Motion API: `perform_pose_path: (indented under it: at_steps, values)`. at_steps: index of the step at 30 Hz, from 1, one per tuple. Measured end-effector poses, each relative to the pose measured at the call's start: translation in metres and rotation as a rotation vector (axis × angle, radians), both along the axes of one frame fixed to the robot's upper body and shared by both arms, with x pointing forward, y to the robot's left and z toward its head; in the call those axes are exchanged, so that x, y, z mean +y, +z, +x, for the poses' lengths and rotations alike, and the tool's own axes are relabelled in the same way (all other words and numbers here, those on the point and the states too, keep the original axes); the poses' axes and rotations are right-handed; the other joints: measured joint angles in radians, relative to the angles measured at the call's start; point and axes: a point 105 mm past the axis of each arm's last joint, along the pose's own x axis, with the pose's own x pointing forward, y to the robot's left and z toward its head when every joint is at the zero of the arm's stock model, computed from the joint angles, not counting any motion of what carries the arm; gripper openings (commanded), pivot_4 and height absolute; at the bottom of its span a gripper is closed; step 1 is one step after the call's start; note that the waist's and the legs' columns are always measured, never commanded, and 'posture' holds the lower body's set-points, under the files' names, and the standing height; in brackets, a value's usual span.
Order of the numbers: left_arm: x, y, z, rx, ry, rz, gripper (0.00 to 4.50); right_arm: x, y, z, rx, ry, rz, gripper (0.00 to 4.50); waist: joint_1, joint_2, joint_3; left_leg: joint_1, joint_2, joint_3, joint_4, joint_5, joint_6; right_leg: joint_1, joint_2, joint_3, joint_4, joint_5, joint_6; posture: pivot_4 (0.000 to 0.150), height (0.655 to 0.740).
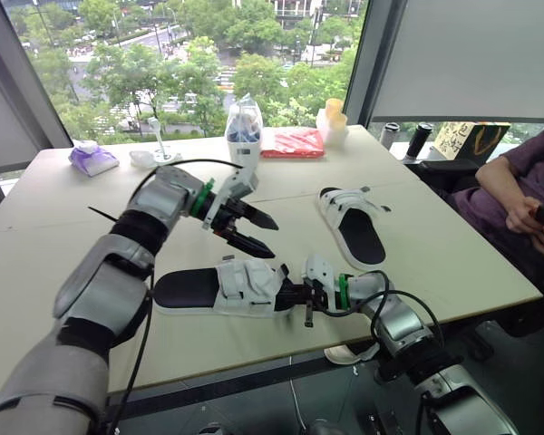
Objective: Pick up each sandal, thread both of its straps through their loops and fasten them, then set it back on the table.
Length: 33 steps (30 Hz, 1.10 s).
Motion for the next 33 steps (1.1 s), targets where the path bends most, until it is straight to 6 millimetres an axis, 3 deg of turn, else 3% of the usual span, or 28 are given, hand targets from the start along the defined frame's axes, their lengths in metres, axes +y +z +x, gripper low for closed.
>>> perform_pose_path:
  at_steps: [3,9,14,20,23,29,33]
  values:
    - [-0.01,-0.017,0.009,0.097,0.113,0.072,4.46,0.001,0.0,0.0,-0.003,0.002,0.002,0.0,-0.001,0.0,0.0,-0.001,0.0,0.0,0.0,0.0,0.0,-0.001,0.0,0.0,0.0,0.0,0.0,0.15,0.74]
    - [-0.023,-0.035,0.024,0.065,0.267,0.19,4.46,0.005,-0.001,-0.001,0.0,-0.005,0.018,0.0,-0.009,-0.001,0.0,0.0,0.0,-0.001,-0.002,0.0,0.0,-0.002,0.0,0.0,0.001,0.0,0.0,0.15,0.74]
    - [-0.02,-0.047,0.024,0.044,0.276,0.28,4.46,0.004,-0.002,-0.001,-0.004,-0.02,0.03,0.0,-0.007,-0.001,0.0,0.0,0.0,-0.001,-0.002,0.0,0.0,-0.002,0.001,0.0,0.001,0.0,0.0,0.15,0.74]
    - [-0.032,-0.052,0.018,0.051,0.228,0.293,4.46,0.004,-0.002,-0.001,-0.004,-0.031,0.037,0.0,-0.007,-0.001,0.0,0.0,0.0,-0.001,-0.001,0.0,0.0,-0.002,0.001,0.0,0.001,0.0,0.0,0.15,0.74]
    - [-0.036,-0.058,0.016,0.057,0.219,0.297,3.21,0.005,-0.002,-0.001,-0.004,-0.032,0.039,0.0,-0.008,-0.001,0.0,0.0,0.0,-0.001,-0.001,0.0,0.0,-0.002,0.001,0.0,0.001,0.0,0.0,0.15,0.74]
    - [-0.033,-0.067,0.015,0.065,0.213,0.31,0.1,0.005,-0.003,-0.002,-0.005,-0.036,0.042,0.0,-0.007,-0.001,0.0,0.0,0.0,-0.001,-0.001,0.0,0.0,-0.002,0.001,0.0,0.001,0.001,0.0,0.15,0.74]
    - [-0.036,-0.06,0.015,0.089,0.227,0.239,0.03,0.005,-0.003,-0.002,-0.007,-0.038,0.042,0.0,-0.007,-0.001,0.0,0.0,0.0,-0.001,-0.001,0.0,0.0,-0.002,0.001,0.0,0.001,0.001,0.0,0.15,0.74]
